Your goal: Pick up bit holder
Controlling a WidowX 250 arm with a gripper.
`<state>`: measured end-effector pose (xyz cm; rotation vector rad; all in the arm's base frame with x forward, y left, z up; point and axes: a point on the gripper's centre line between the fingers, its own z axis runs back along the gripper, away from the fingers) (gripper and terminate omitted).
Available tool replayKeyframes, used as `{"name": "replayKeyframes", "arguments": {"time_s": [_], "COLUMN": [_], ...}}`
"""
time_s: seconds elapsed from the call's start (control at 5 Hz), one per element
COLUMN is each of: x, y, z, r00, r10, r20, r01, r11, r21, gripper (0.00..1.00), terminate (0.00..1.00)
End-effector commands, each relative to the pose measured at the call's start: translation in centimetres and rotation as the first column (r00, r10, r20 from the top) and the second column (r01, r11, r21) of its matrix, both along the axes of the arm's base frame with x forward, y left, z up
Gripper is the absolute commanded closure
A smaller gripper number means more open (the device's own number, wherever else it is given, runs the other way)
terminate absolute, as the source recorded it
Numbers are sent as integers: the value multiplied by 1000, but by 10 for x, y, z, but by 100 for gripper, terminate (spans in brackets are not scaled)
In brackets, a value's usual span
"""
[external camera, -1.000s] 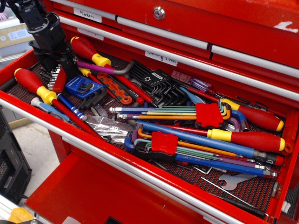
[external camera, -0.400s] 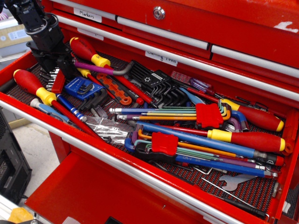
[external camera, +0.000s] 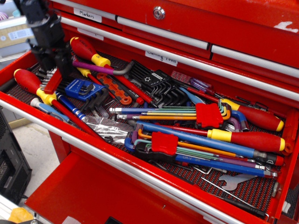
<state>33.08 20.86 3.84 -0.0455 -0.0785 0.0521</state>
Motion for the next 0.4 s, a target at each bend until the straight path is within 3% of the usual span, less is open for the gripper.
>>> {"name": "replayKeyframes", "arguments": {"time_s": [0.0, 0.2], "x": [14, 14], "y": [-23, -42], "z": [128, 170], "r00": [987, 986], "r10": [-38, -58], "r20": [155, 157], "r01": [-3, 0], "r11": [967, 938], "r21": [256, 345], "gripper": [100, 100], "terminate": [0, 100]}}
